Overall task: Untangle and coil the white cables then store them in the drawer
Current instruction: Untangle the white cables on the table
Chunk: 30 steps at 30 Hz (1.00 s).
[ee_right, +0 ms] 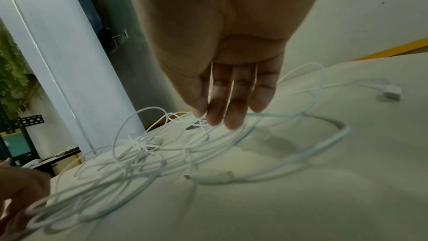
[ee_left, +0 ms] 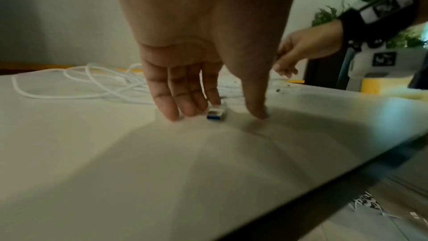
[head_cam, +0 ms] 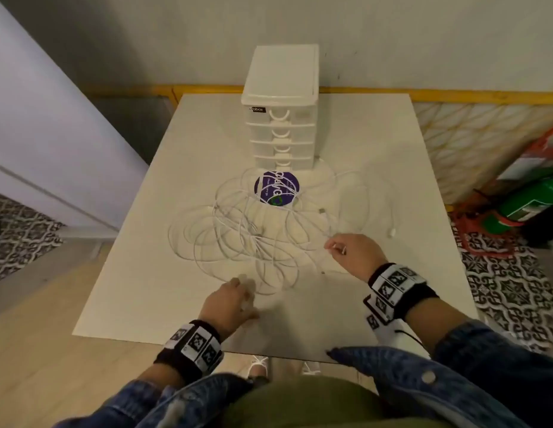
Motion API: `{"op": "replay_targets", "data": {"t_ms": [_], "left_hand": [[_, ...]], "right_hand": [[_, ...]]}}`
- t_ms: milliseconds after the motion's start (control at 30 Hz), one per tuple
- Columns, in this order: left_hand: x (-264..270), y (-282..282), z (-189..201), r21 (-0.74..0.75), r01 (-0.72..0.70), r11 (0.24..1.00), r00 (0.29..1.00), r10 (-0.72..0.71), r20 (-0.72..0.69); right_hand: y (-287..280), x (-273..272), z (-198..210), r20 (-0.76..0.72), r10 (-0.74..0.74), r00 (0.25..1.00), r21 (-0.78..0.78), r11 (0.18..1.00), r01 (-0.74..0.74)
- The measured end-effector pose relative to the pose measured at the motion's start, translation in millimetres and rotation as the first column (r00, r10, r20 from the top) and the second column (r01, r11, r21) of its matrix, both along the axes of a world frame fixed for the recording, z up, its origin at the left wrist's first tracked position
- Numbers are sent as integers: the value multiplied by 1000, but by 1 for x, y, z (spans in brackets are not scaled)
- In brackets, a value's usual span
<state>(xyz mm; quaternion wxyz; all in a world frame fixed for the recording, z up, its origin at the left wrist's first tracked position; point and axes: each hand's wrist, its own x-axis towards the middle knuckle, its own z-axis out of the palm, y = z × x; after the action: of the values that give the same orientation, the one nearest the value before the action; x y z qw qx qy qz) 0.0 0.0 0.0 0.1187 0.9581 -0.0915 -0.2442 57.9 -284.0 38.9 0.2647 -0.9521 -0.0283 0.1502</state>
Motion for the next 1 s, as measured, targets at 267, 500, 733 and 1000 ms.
{"op": "replay_targets", "data": {"t_ms": [267, 500, 733, 1000], "left_hand": [[17, 18, 55, -523, -101, 847, 877, 324, 356], [51, 30, 113, -842, -164, 514, 714, 651, 258], [77, 31, 130, -950, -181, 254, 854, 519, -24], [85, 51, 50, -602, -500, 622, 857, 455, -241]], "right_hand": [[1, 55, -4, 82, -174, 981, -44, 983, 179], [17, 85, -18, -109, -185, 977, -256, 955, 152], [25, 94, -25, -142, -212, 967, -277, 946, 167], [27, 84, -22, 60, -450, 891, 110, 890, 442]]}}
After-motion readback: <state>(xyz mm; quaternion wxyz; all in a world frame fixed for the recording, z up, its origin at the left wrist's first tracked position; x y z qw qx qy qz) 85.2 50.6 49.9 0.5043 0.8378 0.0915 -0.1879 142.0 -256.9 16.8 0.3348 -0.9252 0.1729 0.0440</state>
